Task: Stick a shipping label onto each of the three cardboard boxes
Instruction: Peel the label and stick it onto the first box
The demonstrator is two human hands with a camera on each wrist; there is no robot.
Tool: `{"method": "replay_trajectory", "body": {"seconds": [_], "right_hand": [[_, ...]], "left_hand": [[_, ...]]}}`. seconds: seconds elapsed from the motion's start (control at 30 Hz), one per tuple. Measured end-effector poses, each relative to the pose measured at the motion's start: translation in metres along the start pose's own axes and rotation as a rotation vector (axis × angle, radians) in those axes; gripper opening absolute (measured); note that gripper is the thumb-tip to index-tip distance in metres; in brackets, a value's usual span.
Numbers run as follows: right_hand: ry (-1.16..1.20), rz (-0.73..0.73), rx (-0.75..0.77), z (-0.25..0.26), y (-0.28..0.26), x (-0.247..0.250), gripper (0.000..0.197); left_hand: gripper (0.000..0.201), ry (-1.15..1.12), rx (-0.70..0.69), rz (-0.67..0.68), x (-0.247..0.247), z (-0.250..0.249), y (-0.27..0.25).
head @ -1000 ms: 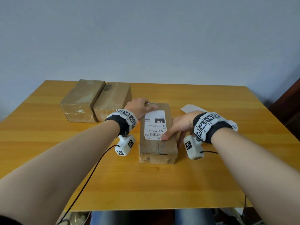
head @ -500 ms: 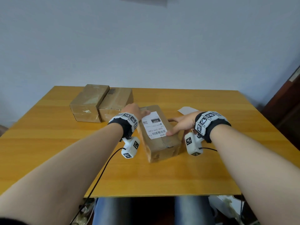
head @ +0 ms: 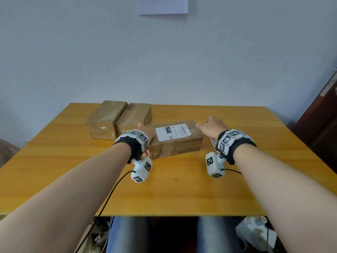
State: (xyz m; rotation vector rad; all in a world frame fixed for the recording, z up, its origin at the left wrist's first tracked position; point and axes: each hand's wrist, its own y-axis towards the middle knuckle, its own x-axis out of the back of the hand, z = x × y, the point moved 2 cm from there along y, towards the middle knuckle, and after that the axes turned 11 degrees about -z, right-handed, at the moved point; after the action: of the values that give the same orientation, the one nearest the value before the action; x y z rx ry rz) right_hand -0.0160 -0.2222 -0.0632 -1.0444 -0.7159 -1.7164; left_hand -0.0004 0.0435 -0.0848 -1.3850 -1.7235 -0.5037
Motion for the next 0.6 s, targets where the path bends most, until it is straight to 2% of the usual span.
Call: {"method": "replay_trajectory", "body": {"seconds": [0.1, 0.17, 0.23, 0.27, 0.33, 0.43, 0.53, 0.6], "right_hand": [[0.136, -0.061, 0.041, 0.011, -0.007, 0.005, 0.057], [0.196, 0.039, 0.044, 0.018, -0.017, 0.003, 0.052], [0.221, 0.181, -0.013, 0.023, -0.026, -0.004, 0.053], [0.24, 0.199, -0.019, 0.024, -0.027, -0.008, 0.054], [0.292, 0.109, 0.032, 0.029, -0.024, -0.009, 0.055], [0.327, -0.001, 0.114, 0.032, -0.02, -0.005, 0.055], [0.333, 0.113, 0.128, 0.031, -0.024, -0.005, 0.036], [0.307, 0.191, 0.132, 0.029, -0.027, -0.007, 0.028]], "left_hand": [[0.081, -0.038, 0.004, 0.057, 0.01, 0.001, -0.014], [0.079, -0.065, -0.039, 0.111, 0.014, 0.004, -0.026], [0.07, -0.107, -0.02, 0.132, 0.013, 0.009, -0.031], [0.067, -0.12, 0.005, 0.128, 0.013, 0.01, -0.033], [0.059, -0.095, 0.056, 0.14, 0.015, 0.01, -0.033], [0.065, -0.052, 0.086, 0.257, 0.009, 0.015, -0.036], [0.068, -0.058, 0.078, 0.368, -0.002, 0.014, -0.039], [0.065, -0.077, 0.055, 0.394, -0.007, 0.01, -0.039]]}}
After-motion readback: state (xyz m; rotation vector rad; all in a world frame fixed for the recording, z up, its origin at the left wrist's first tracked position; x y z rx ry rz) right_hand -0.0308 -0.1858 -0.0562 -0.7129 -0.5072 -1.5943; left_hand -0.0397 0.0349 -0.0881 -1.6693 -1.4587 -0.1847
